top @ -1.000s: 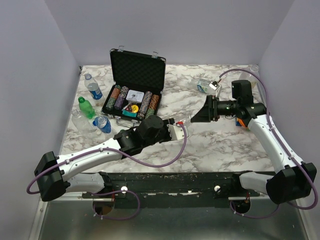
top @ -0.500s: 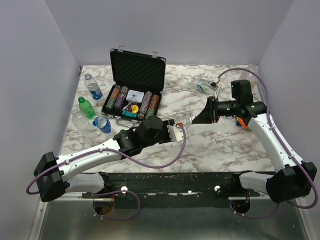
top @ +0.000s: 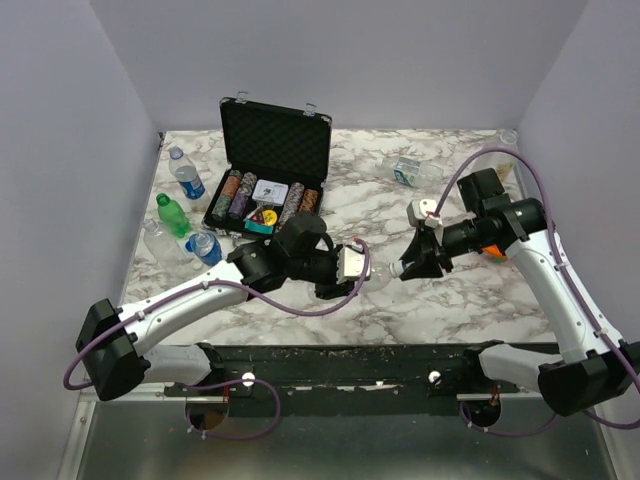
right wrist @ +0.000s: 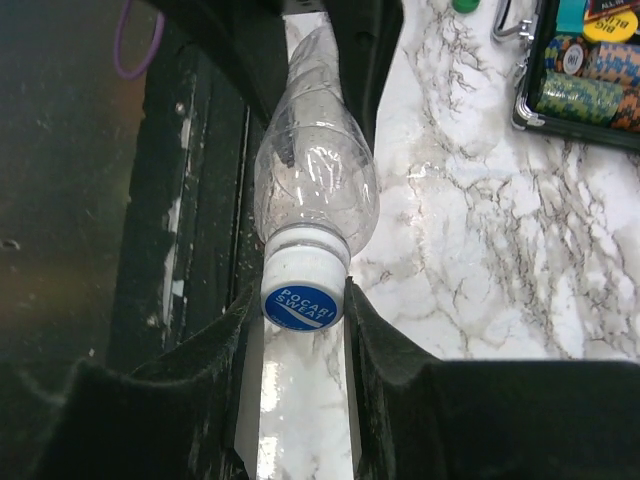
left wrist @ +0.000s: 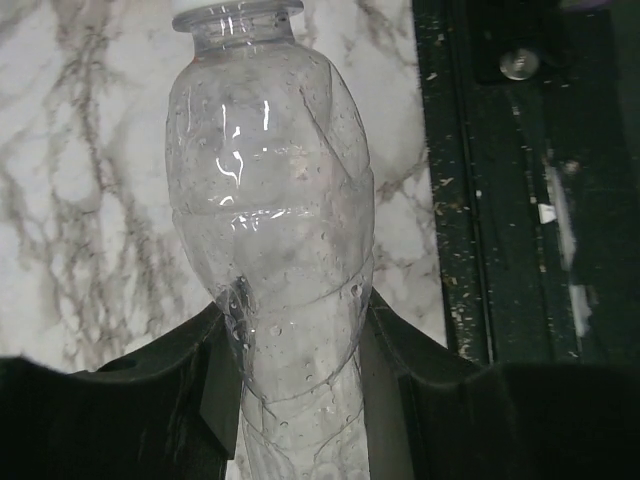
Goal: Unscrew the bottle caps
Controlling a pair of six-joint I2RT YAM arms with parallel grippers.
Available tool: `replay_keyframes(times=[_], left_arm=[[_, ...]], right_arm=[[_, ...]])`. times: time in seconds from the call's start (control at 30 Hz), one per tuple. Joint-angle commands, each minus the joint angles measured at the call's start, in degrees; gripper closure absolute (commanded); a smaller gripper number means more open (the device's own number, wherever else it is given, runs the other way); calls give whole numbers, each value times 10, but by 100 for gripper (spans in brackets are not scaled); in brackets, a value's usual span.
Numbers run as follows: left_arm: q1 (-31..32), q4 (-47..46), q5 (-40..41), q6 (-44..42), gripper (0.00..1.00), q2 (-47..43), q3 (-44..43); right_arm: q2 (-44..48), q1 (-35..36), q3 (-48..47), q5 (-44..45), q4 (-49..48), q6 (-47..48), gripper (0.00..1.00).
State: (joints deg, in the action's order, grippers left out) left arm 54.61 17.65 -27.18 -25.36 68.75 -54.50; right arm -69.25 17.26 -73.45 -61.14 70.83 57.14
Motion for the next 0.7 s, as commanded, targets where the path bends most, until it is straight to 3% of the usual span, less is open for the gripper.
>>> replay_keyframes(times=[0.0, 0.13, 0.2, 0.23, 0.3, 0.37, 0.43, 0.6, 0.67], left_arm=[[-6, 72, -230, -14, 100, 53, -52], [-7, 58, -185, -8, 100, 53, -46], [-7, 34, -136, 0, 100, 43, -33], [-7, 25, -114, 0, 100, 39, -28], [-6, 10, -67, 1, 100, 30, -18], [-6, -3, -18, 0, 100, 24, -12], [-2, -11, 25, -2, 100, 21, -8], [11, -34, 125, -4, 100, 11, 4], [18, -48, 165, -7, 100, 4, 11]], right_arm=[[18, 16, -1, -16, 28, 147, 80], [-3, 16, -13, -8, 42, 129, 77], [-1, 16, -7, 6, -6, 41, 70], [1, 16, -6, 12, -22, 5, 60], [3, 16, -11, 38, -73, -88, 27], [3, 16, -24, 56, -92, -138, 14], [4, 15, -40, 55, -97, -172, 8], [16, 5, -50, 53, -141, -280, 4], [25, -7, -38, 52, -184, -361, 2]])
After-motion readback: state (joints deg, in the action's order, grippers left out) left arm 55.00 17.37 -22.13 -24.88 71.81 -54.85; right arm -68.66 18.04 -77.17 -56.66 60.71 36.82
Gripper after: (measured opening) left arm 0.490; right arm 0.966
